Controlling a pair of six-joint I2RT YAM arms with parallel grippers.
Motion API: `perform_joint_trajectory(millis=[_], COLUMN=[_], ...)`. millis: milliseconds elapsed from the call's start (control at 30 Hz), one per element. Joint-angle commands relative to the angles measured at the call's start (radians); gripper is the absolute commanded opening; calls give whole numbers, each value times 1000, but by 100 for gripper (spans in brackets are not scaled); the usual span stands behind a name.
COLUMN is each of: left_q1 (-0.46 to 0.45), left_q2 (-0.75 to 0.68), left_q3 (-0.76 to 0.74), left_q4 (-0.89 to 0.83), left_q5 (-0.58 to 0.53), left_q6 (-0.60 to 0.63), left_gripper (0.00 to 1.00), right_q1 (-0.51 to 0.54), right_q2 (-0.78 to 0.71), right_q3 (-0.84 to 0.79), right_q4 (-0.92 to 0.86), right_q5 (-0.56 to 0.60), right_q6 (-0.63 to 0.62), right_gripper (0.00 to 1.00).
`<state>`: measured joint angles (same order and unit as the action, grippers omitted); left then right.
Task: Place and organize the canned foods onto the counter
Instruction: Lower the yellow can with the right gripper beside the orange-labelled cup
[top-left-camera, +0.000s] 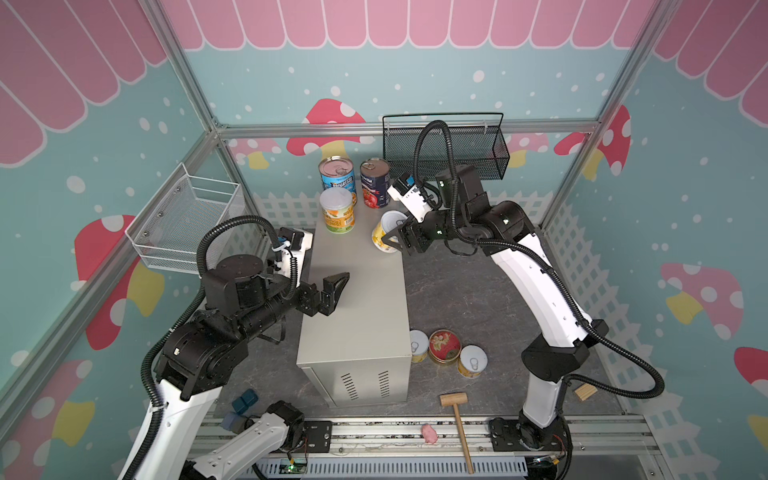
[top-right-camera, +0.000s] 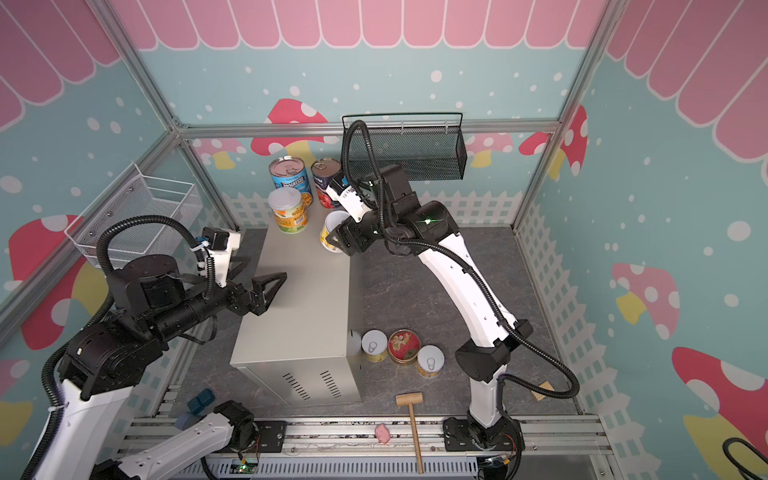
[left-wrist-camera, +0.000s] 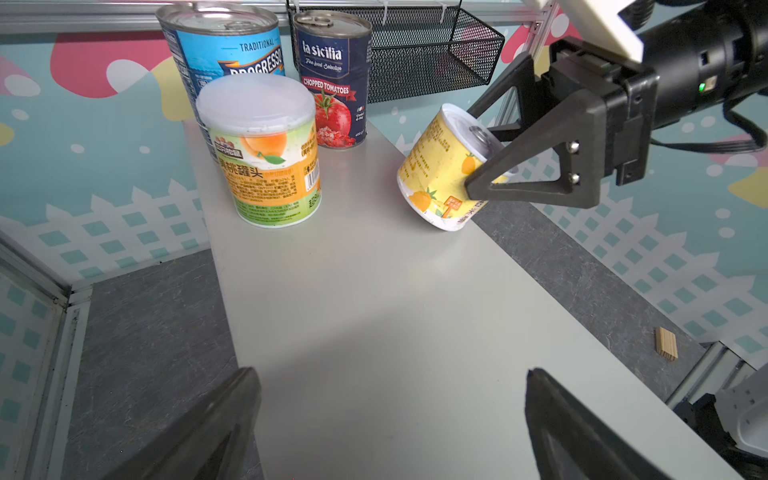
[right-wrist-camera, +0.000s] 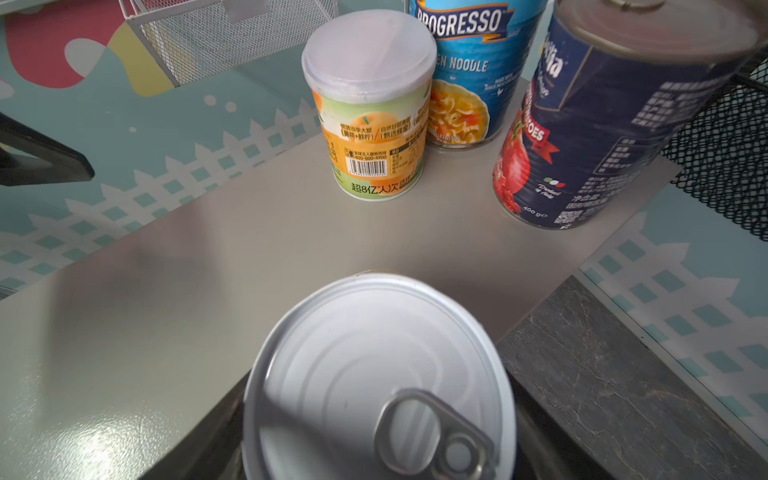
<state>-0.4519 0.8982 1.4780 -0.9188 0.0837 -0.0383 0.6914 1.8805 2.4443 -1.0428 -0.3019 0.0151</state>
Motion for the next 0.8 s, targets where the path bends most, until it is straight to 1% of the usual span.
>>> perform_joint_trajectory(millis=[0,100,767], left_q1=[6,7,6], left_q2=[-12,-21,-58], left_q3=[-22,-33,-101], left_q4=[28,36,96], left_q5=[22,21,13], left_q6=[2,3,11], left_gripper=[100,100,100], right_q1=[22,34,50], right_q2=[11,50,97], right_q3=[54,73,80], right_q4=[40,45,101], right_q5=[15,24,56], right_q6=[-17,-11,6], right_gripper=[72,75,78])
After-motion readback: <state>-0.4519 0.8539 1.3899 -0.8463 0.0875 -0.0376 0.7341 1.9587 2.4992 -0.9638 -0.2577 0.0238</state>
